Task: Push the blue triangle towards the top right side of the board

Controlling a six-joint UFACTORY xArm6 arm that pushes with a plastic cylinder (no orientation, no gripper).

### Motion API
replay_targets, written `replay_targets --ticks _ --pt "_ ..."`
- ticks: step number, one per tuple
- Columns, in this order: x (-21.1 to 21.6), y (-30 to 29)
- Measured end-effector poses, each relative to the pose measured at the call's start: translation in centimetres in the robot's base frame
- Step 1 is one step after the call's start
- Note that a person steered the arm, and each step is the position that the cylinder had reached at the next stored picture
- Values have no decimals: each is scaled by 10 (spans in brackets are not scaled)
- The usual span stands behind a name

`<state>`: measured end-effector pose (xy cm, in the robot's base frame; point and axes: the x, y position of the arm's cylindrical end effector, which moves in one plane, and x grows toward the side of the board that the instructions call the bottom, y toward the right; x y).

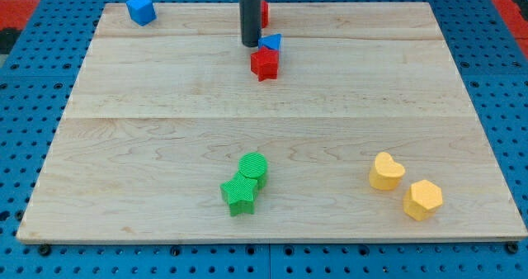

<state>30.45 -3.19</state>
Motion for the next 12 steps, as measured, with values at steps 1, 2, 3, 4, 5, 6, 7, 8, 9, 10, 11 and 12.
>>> replay_targets --ticks 1,2,3,4,5,6,7,8,9,10,11,12 --pt "23 -8" --pt "16 34" --pt "-20 79" --pt "-52 80" --pt "-62 125" --pt "-72 167" --pt "-73 86" --pt "-101 106" --pt "-112 183" --pt "-111 233" --pt "-111 296" --pt "-85 363"
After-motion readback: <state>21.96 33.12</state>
